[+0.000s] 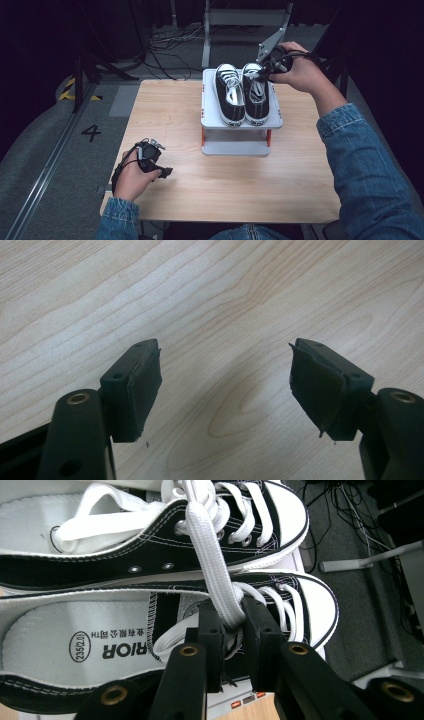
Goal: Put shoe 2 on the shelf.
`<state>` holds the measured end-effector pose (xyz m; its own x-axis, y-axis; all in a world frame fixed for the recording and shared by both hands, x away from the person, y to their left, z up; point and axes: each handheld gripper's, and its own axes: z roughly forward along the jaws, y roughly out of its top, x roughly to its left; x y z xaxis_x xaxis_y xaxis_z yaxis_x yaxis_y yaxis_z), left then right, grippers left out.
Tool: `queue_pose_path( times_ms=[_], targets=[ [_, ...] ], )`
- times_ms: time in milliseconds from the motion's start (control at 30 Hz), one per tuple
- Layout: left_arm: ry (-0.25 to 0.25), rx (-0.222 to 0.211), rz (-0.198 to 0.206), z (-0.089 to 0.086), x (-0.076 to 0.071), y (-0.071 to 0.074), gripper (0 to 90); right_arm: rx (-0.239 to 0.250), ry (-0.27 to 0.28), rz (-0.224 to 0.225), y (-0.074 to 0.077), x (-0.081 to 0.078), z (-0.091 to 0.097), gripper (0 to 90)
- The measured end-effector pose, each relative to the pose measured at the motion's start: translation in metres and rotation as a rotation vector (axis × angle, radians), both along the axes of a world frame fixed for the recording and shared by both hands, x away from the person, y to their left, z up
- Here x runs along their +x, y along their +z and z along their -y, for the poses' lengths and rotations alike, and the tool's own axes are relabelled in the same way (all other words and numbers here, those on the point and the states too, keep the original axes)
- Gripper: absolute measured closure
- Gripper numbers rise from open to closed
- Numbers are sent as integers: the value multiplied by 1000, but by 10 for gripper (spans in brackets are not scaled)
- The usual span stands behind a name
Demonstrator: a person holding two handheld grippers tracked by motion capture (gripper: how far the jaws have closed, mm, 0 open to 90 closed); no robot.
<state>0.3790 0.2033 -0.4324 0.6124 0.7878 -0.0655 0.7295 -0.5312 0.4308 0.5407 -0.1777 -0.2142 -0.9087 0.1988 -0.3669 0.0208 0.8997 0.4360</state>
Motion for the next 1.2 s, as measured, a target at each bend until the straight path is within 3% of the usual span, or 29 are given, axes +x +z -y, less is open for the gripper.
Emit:
queue_pose_path(
  times_ms=[133,167,200,300,333,433,500,767,833,1033,1100,1200],
  targets=[
    [-2,-4,5,2,1,0,295,17,-20,-19,-1,0,5,785],
    [-2,-7,4,3,1,0,295,35,-39,-12,-1,0,8,773],
    [-3,-6,4,3,2,0,295,92,-70,-43,0,-2,12,718],
    [-8,-6,3,4,4,0,295,154,-100,-47,5,-8,19,610],
    [-8,-6,3,4,4,0,294,154,-100,-47,5,-8,19,610],
    [-14,-11,0,4,5,1,294,241,-149,-59,13,-24,39,540],
    [-14,-7,5,3,7,2,294,264,-181,-54,15,-32,51,530],
    [0,-13,22,-1,15,7,294,304,-320,-20,13,-72,98,467],
    [-4,-13,19,-1,17,7,294,305,-331,-17,12,-75,103,458],
    [6,-20,30,-4,19,10,293,342,-411,-8,-3,-95,144,434],
    [10,-22,31,-6,18,11,293,345,-423,-8,-6,-98,150,434],
    [11,-23,34,-7,17,11,294,360,-469,-6,-19,-108,167,420]
  ],
)
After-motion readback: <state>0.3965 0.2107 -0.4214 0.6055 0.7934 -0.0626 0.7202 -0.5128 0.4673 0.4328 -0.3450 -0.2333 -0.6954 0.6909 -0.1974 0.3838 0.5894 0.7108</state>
